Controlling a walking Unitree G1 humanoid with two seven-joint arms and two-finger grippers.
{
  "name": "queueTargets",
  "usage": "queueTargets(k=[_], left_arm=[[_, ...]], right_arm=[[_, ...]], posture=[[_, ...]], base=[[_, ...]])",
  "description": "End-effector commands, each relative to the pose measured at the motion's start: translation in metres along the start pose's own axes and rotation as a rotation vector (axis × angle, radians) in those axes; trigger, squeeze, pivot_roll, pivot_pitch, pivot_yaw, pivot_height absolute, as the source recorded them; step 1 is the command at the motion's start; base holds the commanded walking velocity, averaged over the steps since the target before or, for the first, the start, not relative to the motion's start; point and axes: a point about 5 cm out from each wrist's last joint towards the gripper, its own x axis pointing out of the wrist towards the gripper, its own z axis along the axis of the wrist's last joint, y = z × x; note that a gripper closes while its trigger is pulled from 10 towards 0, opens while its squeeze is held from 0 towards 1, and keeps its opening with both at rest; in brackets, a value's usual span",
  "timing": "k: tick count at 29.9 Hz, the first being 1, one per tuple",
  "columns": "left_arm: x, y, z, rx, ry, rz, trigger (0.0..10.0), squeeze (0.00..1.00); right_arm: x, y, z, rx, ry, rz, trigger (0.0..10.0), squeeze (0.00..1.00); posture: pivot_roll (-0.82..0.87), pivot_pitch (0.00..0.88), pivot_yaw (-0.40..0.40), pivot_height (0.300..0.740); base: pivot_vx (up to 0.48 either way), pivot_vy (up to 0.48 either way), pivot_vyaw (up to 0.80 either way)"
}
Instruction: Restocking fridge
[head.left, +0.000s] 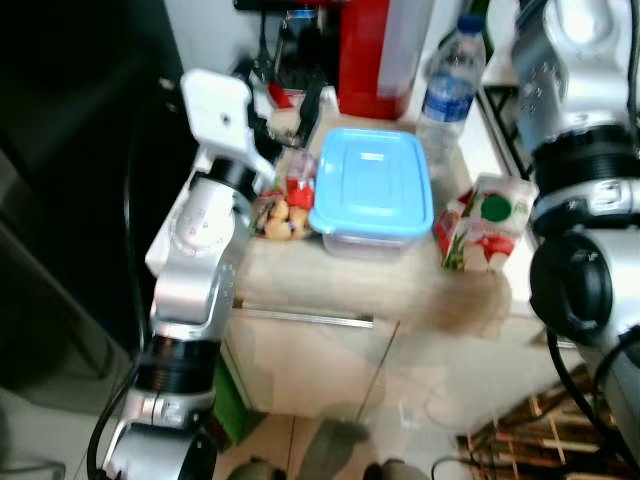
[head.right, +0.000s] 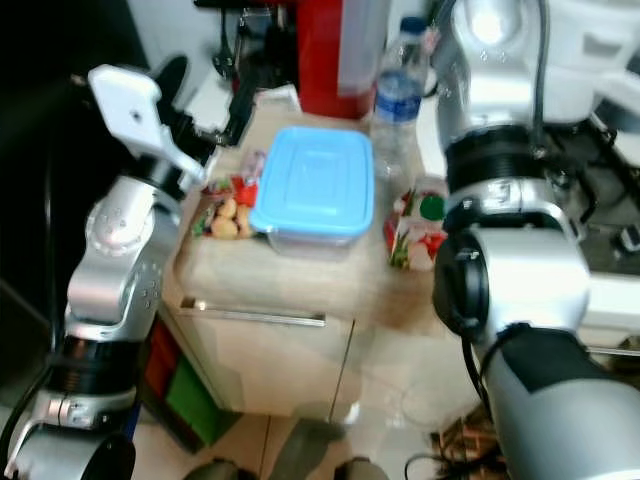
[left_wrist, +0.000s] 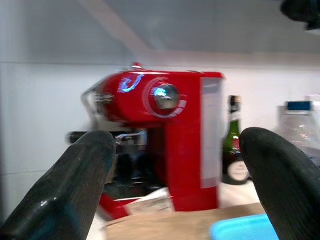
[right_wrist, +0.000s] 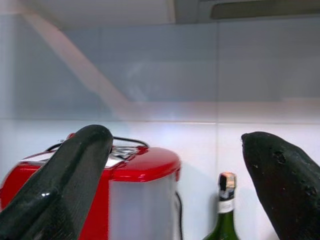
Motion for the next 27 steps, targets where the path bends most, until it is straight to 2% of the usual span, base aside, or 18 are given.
queueTargets(k=[1,15,27], left_arm=[[0.002,0.000,0.006,-0.005,-0.020,0.000,10.0,0.00],[0.003,-0.002,0.006,-0.010,-0.009,-0.015,10.0,0.00],[-0.001,-0.001,0.005,-0.004,-0.004,0.001,10.0,0.00]], right_arm=[[0.004,-0.006,0.003,0.021,0.043,-0.029,10.0,0.00],[-0.007,-0.027,-0.035,0.028,0.264,-0.103,10.0,0.00],[-0.012,-0.013,-0.052,0.028,0.307,-0.028,10.0,0.00]], posture=[[0.01,0.000,-0.006,0.740],[0.01,0.000,-0.008,0.740],[0.03,0.000,-0.025,0.740]], base=[[0.000,0.000,0.00],[0.000,0.000,0.00],[0.000,0.000,0.00]])
